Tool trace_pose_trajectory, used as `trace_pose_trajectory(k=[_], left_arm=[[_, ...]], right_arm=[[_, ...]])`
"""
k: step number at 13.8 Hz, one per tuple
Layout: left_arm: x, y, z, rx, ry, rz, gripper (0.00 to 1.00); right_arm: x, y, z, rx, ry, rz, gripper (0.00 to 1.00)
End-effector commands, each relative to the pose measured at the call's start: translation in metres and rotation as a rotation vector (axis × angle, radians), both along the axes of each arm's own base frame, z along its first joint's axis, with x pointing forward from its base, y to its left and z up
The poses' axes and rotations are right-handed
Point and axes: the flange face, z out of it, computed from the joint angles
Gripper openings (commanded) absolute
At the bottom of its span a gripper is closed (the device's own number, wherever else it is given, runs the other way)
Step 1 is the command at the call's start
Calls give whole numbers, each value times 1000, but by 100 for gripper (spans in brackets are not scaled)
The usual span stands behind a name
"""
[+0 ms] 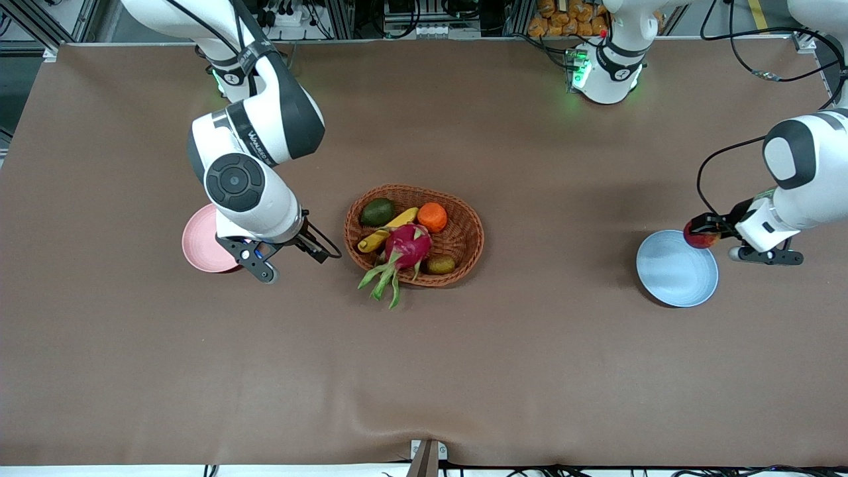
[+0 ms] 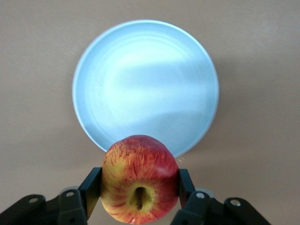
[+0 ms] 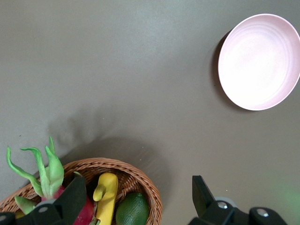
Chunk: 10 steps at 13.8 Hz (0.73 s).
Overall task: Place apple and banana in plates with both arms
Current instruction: 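Carry the apple with the left gripper over the blue plate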
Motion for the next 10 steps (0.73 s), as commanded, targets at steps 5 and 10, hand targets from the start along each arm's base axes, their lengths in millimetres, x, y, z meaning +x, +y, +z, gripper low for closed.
trace_pose_trajectory(k=[5, 10], left_arm=[[20, 2, -45, -17, -48, -39, 20], [36, -2, -62, -50, -47, -35, 21]], right_arm=[[-3, -3, 11, -2, -2, -8, 100], [-7, -6, 20, -6, 11, -10, 100]])
